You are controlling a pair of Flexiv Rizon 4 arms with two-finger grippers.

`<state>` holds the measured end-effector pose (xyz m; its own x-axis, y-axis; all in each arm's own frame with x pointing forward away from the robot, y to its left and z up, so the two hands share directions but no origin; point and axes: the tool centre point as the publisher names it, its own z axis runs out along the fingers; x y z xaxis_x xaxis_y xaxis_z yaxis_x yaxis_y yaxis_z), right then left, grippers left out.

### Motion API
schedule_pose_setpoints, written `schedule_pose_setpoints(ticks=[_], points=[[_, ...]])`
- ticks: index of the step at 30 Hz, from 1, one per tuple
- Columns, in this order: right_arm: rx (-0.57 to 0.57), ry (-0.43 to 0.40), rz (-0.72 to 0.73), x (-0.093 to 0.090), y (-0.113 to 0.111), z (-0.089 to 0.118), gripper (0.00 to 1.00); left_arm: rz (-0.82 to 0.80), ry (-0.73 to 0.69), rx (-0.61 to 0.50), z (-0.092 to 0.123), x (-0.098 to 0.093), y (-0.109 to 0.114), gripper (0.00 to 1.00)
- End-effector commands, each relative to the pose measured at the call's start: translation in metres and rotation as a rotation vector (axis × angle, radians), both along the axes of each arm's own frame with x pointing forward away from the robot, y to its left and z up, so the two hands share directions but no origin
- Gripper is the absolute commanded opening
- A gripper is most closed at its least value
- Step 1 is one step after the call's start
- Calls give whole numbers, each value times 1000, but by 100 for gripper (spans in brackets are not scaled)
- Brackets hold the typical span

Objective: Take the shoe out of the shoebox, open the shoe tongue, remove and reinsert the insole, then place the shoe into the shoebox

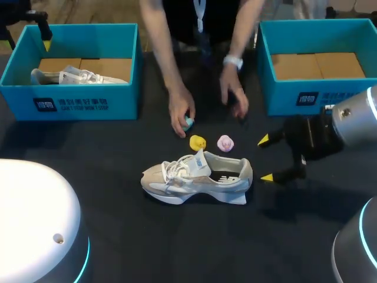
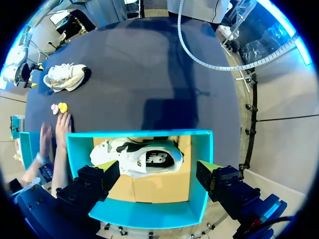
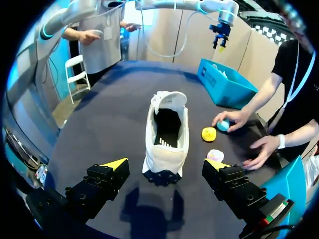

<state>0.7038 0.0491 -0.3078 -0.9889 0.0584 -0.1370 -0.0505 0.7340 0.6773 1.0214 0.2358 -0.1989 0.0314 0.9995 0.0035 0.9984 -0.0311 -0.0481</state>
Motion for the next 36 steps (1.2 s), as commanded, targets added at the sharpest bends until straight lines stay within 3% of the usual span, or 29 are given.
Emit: schedule_pose_setpoints(ticks=[1,17,36], points=[[23,-18,-1,0,-1,-16,100,-1,-4,1,0,-1,0,100],[114,-26,-16,8,2,-65,100,-1,-4,1,0,-1,0,100],[166,24,-35,16,33,-86,100,-1,-4,1,0,-1,0,100]])
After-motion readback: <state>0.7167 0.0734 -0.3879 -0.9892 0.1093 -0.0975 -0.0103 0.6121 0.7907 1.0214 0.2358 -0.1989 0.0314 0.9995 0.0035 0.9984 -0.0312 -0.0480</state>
